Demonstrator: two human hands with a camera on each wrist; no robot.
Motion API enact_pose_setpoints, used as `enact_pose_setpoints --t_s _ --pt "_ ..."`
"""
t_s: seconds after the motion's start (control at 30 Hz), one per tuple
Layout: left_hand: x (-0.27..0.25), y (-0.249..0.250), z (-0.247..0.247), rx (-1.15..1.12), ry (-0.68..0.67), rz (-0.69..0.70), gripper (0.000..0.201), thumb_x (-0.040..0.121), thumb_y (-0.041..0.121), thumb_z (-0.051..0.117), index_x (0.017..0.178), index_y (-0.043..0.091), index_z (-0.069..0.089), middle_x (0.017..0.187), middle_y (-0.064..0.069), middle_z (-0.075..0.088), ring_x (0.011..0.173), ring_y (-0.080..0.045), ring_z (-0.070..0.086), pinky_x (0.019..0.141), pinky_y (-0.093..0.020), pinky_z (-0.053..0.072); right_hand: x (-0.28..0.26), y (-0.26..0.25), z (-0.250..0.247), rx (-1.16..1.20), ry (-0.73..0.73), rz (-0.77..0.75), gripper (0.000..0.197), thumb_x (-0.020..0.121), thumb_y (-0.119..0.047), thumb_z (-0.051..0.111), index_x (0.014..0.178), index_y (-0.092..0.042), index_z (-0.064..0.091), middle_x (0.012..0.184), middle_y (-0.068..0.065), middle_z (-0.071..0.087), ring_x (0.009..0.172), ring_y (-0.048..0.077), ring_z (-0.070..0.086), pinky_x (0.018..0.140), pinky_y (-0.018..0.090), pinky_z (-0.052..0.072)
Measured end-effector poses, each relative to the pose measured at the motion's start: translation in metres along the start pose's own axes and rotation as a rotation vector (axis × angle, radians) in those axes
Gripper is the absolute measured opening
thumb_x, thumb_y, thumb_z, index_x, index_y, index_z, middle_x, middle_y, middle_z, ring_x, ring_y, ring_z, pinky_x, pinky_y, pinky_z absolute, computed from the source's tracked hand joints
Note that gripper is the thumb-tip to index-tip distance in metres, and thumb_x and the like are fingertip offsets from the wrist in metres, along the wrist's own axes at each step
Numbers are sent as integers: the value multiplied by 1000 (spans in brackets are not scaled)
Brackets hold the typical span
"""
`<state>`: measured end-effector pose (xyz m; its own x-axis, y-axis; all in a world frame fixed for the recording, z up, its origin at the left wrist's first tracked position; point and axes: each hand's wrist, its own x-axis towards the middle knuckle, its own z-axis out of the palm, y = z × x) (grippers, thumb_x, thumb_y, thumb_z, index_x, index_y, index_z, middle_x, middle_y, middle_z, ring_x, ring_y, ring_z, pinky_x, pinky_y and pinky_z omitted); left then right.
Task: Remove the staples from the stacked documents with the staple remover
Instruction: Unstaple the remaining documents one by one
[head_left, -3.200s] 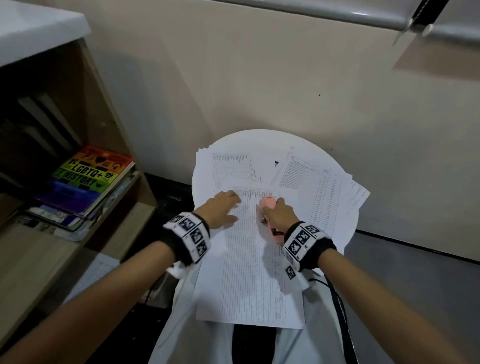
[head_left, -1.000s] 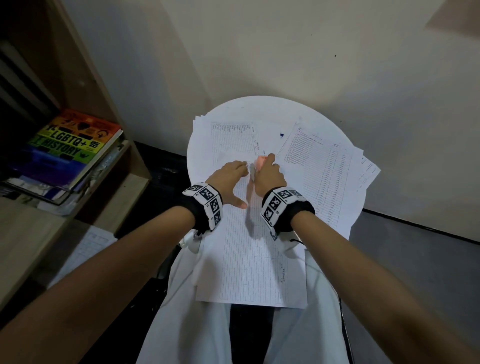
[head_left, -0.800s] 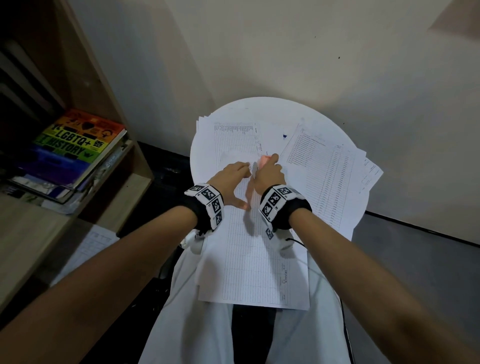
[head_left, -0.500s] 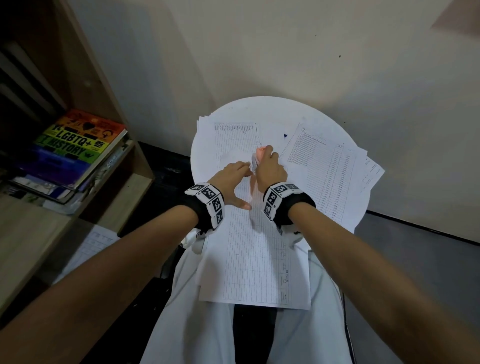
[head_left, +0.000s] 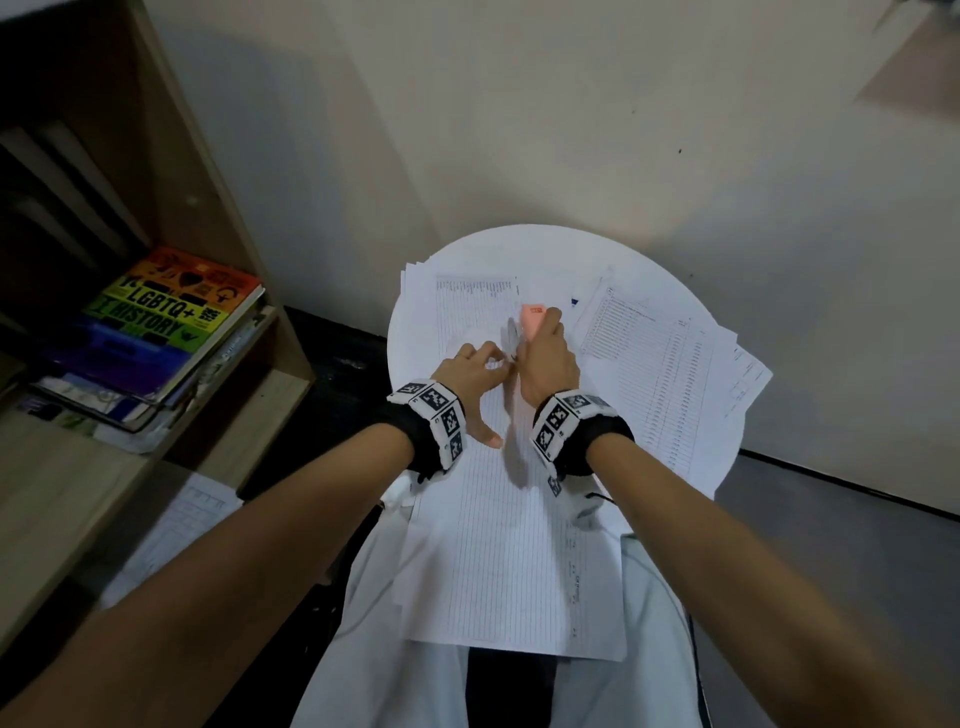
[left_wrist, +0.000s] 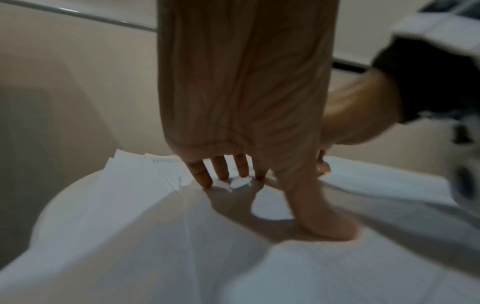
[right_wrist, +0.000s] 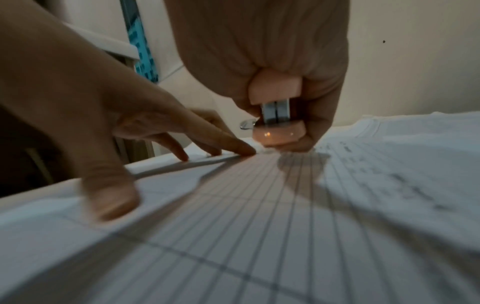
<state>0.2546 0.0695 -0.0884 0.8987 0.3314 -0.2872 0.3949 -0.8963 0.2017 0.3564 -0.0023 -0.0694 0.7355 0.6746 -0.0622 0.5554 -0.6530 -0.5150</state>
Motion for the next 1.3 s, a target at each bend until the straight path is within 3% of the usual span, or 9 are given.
enact_pose_setpoints --t_s 0.13,0.27,0.4,0.57,0.73,0.97,1.17,1.23,1.3 --pt "-8 4 -7 -600 204 -83 37 97 12 47 134 6 46 135 -13 49 124 -29 48 97 -29 38 -22 7 -18 65 53 -96 44 97 -18 42 136 -4 26 121 15 51 96 37 57 72 40 43" --pt "-34 31 -14 -1391 428 -96 27 102 8 34 124 5 48 112 -13 62 100 -22 63 94 -31 48 -50 0 -36 166 91 -156 44 98 -20 40 138 -7 26 123 12 52 95 33 57 72 37 42" --pt "-50 58 -18 -1688 573 -119 25 98 8 46 119 -2 54 104 -12 64 93 -19 63 86 -21 55 -75 -7 -46 217 96 -178 43 99 -23 40 137 -10 27 126 9 50 92 26 54 73 34 39" --pt "-63 65 -17 -1597 799 -222 24 88 5 64 111 0 59 80 -7 65 71 -10 64 70 -16 54 -101 -11 -47 207 108 -224 39 99 -25 38 135 -13 28 122 5 52 87 29 59 72 39 47" --pt "-73 56 -18 -1476 916 -278 13 88 4 62 98 -2 66 80 -11 65 60 1 63 61 -13 51 -118 -18 -42 146 80 -239 44 98 -25 41 138 -14 27 128 7 50 89 36 59 77 46 49" --pt "-95 6 -12 -1425 958 -336 8 91 7 59 88 2 63 73 -8 65 64 -12 64 63 -19 54 -125 -21 -29 144 -17 -268 42 98 -22 41 136 -11 27 117 6 52 83 30 56 71 38 46" --pt "-157 -75 67 -1209 791 -575 24 92 8 57 73 23 59 70 0 58 65 -11 55 58 -21 45 -88 8 -18 432 -110 112 35 99 -17 38 129 -4 25 105 16 55 66 16 52 53 28 42" --pt "-176 -91 103 -1175 717 -656 21 89 4 61 73 17 63 65 -2 59 60 -10 53 59 -24 43 -82 19 -13 415 -123 154 34 99 -19 39 127 -5 27 111 18 55 80 27 58 70 39 52" --pt "-184 -111 143 -1147 620 -763 20 86 -2 62 73 12 65 54 8 61 56 2 59 61 -12 43 -76 26 -2 385 -119 163 33 98 -20 40 126 -6 28 114 19 55 95 35 59 82 47 51"
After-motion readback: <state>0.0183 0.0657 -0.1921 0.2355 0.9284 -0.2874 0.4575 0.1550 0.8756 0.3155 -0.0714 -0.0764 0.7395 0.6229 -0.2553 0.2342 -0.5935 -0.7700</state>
